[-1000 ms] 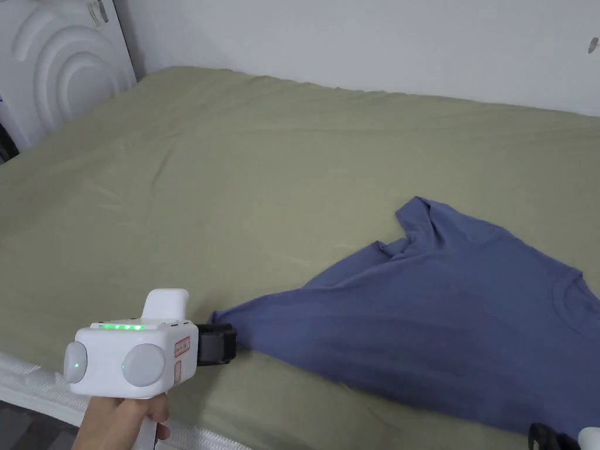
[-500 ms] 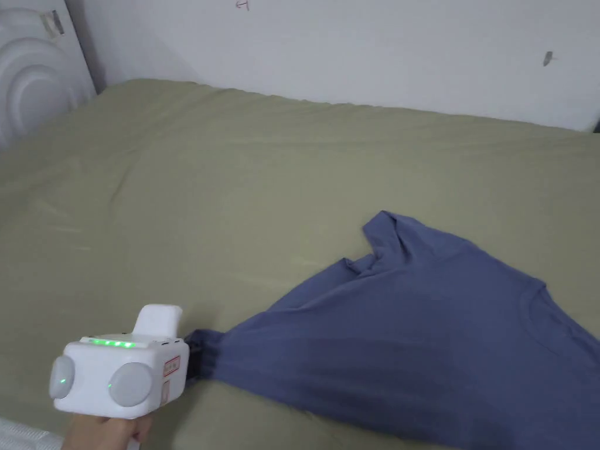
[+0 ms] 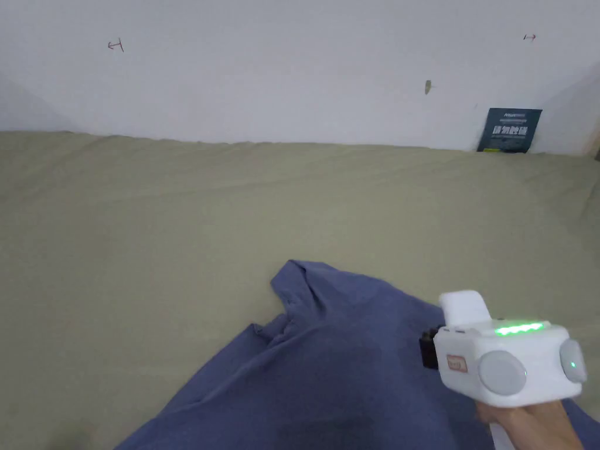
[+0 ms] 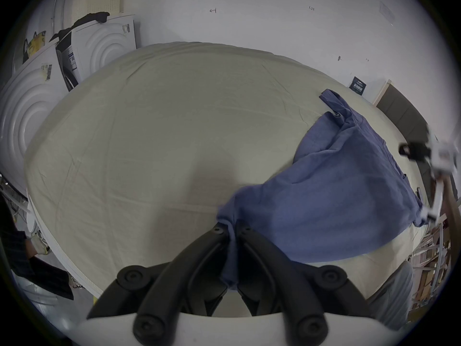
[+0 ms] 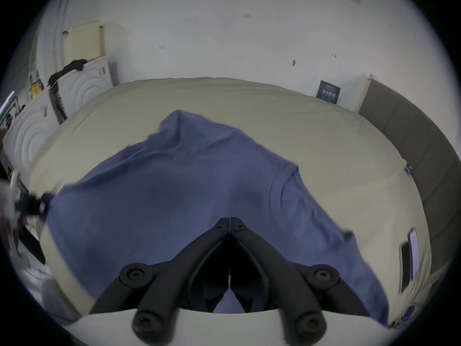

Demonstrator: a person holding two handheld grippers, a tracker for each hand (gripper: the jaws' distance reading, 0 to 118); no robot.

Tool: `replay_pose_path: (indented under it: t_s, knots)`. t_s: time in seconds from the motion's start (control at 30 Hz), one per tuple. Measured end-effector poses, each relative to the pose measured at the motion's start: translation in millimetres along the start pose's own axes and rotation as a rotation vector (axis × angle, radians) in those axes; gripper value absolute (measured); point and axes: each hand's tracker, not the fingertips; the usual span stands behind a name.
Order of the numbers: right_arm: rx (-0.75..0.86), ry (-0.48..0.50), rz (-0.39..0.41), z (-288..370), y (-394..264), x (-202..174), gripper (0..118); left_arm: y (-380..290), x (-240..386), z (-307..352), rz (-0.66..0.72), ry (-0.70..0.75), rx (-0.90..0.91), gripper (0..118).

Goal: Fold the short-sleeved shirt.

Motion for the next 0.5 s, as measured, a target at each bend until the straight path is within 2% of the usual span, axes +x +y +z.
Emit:
replay_pose_path:
  t_s: [0.23, 0.27, 0.3, 0.33, 0.37, 0.4, 0.43, 0.5]
  knots:
    - [-0.079, 0.036, 0.025, -95, 89, 36, 1, -3, -1, 1, -0.012, 0.007, -0.023, 1]
    - [-0.090, 0.048, 0.037, -104, 95, 38, 18, -3, -3, 2, -0.014, 0.008, -0.024, 1]
    - [-0.113, 0.087, 0.046, -113, 99, 40, 57, -4, -3, 2, -0.014, 0.010, -0.026, 1]
    - [-0.138, 0.099, 0.076, -120, 103, 41, 102, -3, -4, 3, -0.018, 0.012, -0.027, 1]
    - [-0.159, 0.114, 0.099, -129, 104, 42, 118, -1, -4, 4, -0.021, 0.014, -0.029, 1]
    - [-0.197, 0.148, 0.120, -137, 101, 42, 118, -1, -4, 5, -0.022, 0.015, -0.030, 1]
    - [-0.144, 0.131, 0.143, -141, 101, 39, 118, -1, -5, 5, -0.022, 0.016, -0.031, 1]
    - [-0.224, 0.119, 0.172, -153, 95, 42, 118, -3, -4, 5, -0.020, 0.014, -0.032, 1]
